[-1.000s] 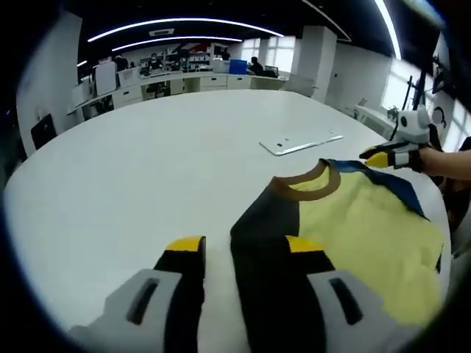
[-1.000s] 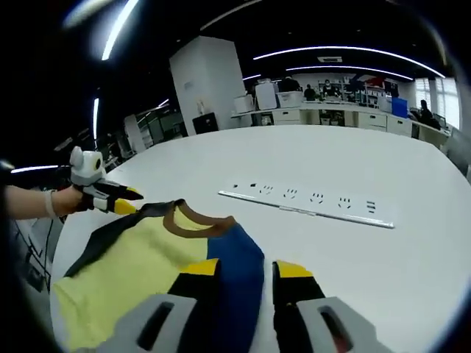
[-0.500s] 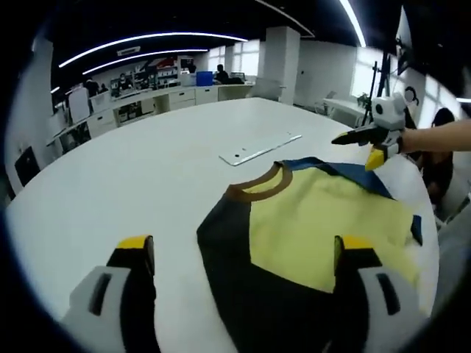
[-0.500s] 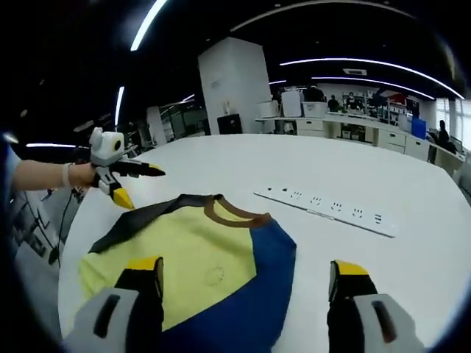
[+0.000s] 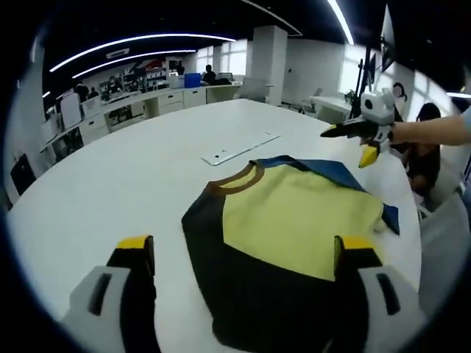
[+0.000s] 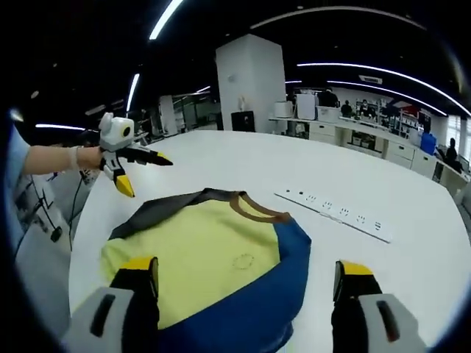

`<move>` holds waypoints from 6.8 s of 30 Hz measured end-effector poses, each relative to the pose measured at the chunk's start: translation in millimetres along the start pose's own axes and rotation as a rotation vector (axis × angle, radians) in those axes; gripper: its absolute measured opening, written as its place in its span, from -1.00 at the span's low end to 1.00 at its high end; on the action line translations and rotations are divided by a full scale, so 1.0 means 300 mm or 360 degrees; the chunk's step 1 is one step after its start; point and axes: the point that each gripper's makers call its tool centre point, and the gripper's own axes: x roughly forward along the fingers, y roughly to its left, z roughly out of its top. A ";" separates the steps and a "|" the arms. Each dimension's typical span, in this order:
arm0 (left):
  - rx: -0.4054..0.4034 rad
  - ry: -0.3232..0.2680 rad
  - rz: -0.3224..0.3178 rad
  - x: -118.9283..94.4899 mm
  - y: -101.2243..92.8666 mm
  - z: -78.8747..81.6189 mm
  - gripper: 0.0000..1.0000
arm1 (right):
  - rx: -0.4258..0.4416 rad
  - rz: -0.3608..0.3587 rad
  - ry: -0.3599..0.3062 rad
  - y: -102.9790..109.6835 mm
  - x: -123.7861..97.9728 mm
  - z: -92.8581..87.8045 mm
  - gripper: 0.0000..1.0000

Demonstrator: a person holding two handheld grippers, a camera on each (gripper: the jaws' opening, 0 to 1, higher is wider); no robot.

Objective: Fold the garment on the visible template until the final outline fits inside the template.

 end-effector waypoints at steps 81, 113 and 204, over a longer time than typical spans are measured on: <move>-0.0187 0.0032 -0.0045 -0.332 -0.297 -0.298 0.71 | -0.0555 0.0275 0.0572 0.549 -0.220 -0.543 -0.83; -0.0241 0.0020 -0.0020 -0.326 -0.295 -0.283 0.60 | 0.0518 -0.0134 -0.0289 0.077 -0.505 -0.079 -1.00; -0.0442 0.0100 0.0029 -0.257 -0.252 -0.378 0.49 | 0.0672 -0.0743 0.0163 -0.725 -0.584 -0.543 0.32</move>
